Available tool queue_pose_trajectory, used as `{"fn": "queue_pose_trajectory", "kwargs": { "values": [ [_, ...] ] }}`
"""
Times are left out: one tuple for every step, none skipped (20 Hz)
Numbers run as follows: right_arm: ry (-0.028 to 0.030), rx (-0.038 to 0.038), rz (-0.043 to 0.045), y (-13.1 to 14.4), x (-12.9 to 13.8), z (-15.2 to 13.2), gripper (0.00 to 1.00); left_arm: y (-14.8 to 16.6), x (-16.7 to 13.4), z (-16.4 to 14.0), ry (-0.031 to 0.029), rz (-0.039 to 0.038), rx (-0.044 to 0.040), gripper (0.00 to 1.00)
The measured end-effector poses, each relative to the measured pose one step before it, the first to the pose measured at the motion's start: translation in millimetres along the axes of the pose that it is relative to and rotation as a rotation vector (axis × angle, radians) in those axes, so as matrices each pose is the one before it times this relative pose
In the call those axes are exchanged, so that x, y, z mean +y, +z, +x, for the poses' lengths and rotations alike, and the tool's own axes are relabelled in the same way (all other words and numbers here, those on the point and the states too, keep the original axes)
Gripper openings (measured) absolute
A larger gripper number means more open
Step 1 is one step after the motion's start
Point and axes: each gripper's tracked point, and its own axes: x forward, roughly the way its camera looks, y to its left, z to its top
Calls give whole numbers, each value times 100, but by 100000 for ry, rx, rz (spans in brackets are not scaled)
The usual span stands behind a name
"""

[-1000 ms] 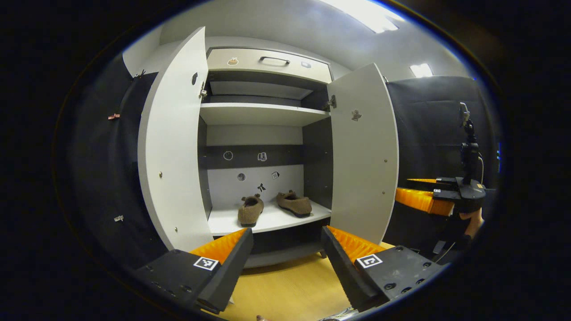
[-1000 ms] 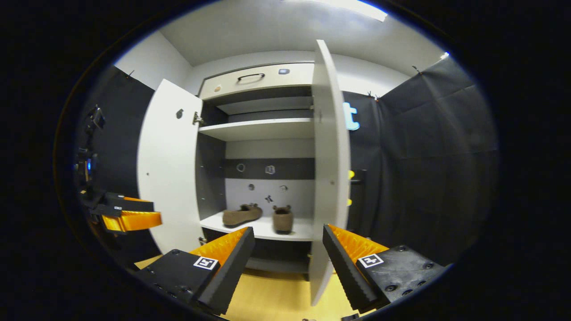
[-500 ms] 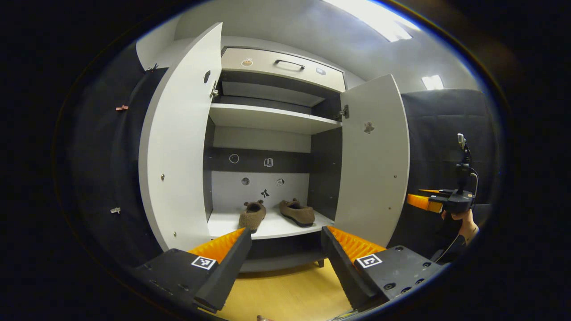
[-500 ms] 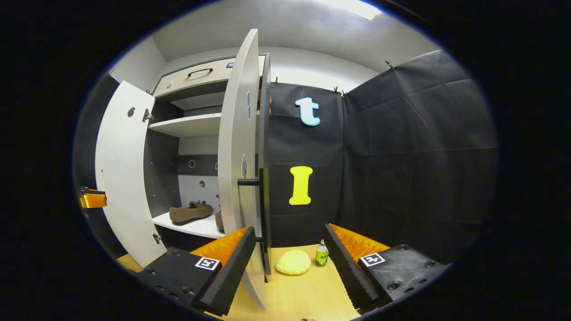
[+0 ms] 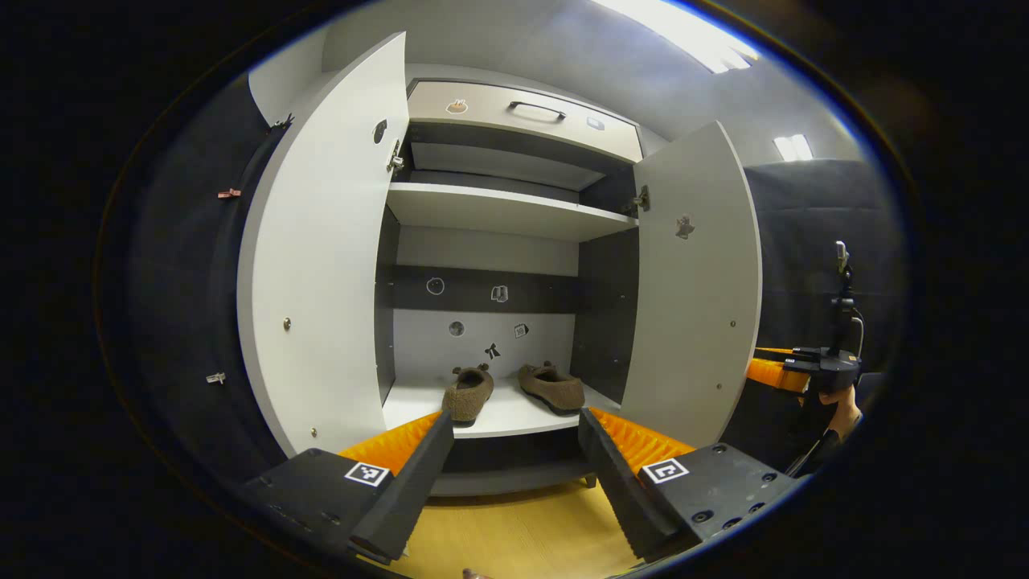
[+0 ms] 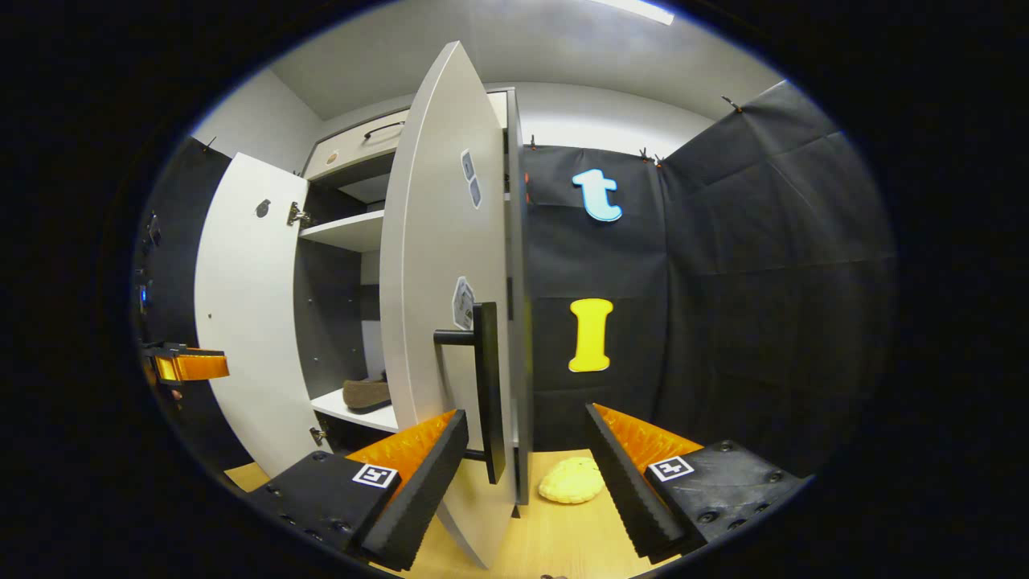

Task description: Grab one shoe with the right hand and put it into the shoe cabinet, grab the other shoe with the left hand and put it into the shoe cabinet; then close the right door with the right hand and the left door with the left hand.

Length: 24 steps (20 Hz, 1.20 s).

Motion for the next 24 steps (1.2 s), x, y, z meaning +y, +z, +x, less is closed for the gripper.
{"fn": "queue_pose_trajectory", "kwargs": {
  "values": [
    [3884, 407, 1001, -187, 1162, 589, 97, 29, 123, 88, 395, 338, 233, 98],
    [3603, 885, 836, -238, 1319, 681, 97, -20, 216, 22, 562, 515, 318, 98],
    [2194, 466, -181, -241, 959, 747, 97, -65, 231, -96, 1053, 676, 561, 98],
    [1508, 24, -997, -216, 522, 731, 97, -115, 354, -190, 1590, 722, 368, 98],
    [1682, 90, -111, 39, 539, 712, 97, -65, 306, -294, 1457, 649, 315, 98],
    [2487, 160, 1685, -40, 708, 778, 96, -24, 457, -295, 1578, 405, 155, 98],
    [2717, 735, 2656, -260, 939, 960, 96, -29, 416, -319, 1596, 287, 271, 98],
    [3383, 449, 2571, -346, 1048, 1004, 96, 69, 436, -307, 1742, 373, 151, 98],
    [2761, 367, 1418, -157, 595, 638, 98, -13, 619, -339, 2309, 368, 315, 98],
    [2191, -442, -883, -27, 768, 1035, 97, -74, 736, -379, 2784, 219, 260, 98],
    [2328, -735, -3055, -301, 1356, 1205, 98, 41, 715, -447, 2674, 19, 110, 98],
    [1128, -544, -3015, -182, 923, 1502, 97, 75, 668, -600, 2691, -206, -96, 98],
    [606, -483, -1926, 108, 713, 1205, 98, 54, 784, -646, 2827, 2, -83, 98],
    [651, -241, -1739, -79, 529, 1071, 98, 54, 1125, -643, 3598, 487, 170, 98],
    [322, -518, -1473, -140, 429, 722, 96, 44, 1399, -589, 4104, 703, 136, 98],
    [251, -417, -1080, -50, 166, 877, 96, -63, 1518, -495, 4198, 510, 151, 98],
    [-319, -514, -126, -21, 28, 811, 96, -88, 1473, -620, 4438, 30, 301, 98],
    [-595, -147, 740, 96, 68, 708, 96, 15, 1399, -421, 3997, -162, 69, 98],
    [-2049, 324, 916, -206, -94, 650, 96, -23, 1330, -270, 3584, -324, -14, 98],
    [-2079, -1120, -840, 21, -73, 621, 96, -369, 1318, -167, 3616, -232, 327, 98],
    [-2178, -22, -2246, -237, 164, 585, 97, -249, 1374, -59, 3676, -195, 347, 98],
    [-2130, -487, -1690, -82, 44, 279, 97, -33, 1286, 49, 2769, -203, -205, 98],
    [-2443, -318, -211, -78, -95, 263, 97, 115, 1022, 326, 2087, -446, -250, 99],
    [-2544, -27, 125, -109, -109, 252, 98, 51, 715, 729, 1396, -412, -736, 98]
  ]
}}
